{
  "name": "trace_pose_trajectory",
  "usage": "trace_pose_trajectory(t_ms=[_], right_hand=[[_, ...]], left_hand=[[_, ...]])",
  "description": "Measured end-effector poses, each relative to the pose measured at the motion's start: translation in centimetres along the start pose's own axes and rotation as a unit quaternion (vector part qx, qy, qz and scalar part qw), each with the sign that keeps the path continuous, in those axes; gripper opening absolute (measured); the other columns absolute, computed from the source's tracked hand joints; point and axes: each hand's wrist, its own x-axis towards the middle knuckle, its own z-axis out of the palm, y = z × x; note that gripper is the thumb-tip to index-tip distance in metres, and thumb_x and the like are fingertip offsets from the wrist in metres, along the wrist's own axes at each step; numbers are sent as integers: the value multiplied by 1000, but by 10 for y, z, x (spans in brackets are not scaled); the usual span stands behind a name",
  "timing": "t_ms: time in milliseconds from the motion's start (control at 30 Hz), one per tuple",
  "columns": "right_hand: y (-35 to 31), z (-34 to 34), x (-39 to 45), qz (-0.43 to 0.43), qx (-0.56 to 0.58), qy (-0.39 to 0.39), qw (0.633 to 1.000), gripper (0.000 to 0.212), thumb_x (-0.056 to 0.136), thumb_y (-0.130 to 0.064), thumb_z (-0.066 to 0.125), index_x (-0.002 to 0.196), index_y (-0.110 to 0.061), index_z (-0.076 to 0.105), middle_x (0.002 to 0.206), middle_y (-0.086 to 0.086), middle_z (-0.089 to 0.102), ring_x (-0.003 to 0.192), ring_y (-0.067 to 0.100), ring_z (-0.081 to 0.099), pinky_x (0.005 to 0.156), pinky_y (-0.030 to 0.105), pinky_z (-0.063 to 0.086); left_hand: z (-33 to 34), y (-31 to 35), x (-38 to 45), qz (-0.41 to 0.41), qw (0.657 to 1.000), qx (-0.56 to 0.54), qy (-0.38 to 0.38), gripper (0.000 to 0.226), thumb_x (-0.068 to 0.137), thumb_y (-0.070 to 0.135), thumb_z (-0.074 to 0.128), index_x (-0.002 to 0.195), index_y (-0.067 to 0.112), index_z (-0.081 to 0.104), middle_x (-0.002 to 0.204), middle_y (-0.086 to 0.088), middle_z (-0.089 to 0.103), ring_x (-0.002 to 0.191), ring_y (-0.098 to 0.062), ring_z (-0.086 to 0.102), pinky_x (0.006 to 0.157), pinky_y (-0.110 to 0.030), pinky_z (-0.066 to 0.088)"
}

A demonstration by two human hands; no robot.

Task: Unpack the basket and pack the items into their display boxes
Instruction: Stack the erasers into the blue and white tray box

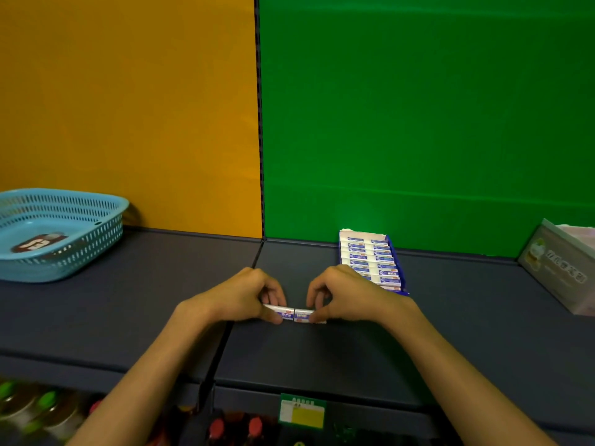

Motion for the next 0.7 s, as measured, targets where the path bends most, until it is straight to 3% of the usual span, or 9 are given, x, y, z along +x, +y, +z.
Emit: trace_pose_trajectory(t_ms=[200, 367, 700], right_hand=[[12, 0, 19, 24, -49, 68, 996, 14, 81, -32, 80, 88, -22, 74, 75, -13, 71, 66, -3, 59, 59, 12, 35], [19, -4, 35, 37, -69, 80, 994, 15, 83, -33, 78, 92, -22, 74, 81, -10, 72, 73, 3, 61, 64, 21, 37], [27, -4, 48, 35, -43, 46, 997, 33, 75, -41, 84, 97, -22, 69, 82, -11, 70, 71, 3, 60, 65, 27, 48]], left_hand=[[-1, -17, 23, -6, 995, 47, 86, 19, 81, 29, 81, 99, 27, 75, 91, 14, 62, 81, 1, 59, 69, -12, 45], [0, -31, 41, 6, 989, 95, 117, 19, 85, 36, 76, 104, 31, 73, 94, 16, 60, 87, -3, 57, 79, -30, 51], [-1, -41, 59, 36, 983, 114, 138, 19, 90, 39, 70, 108, 35, 67, 100, 15, 61, 93, -4, 55, 81, -29, 48]])
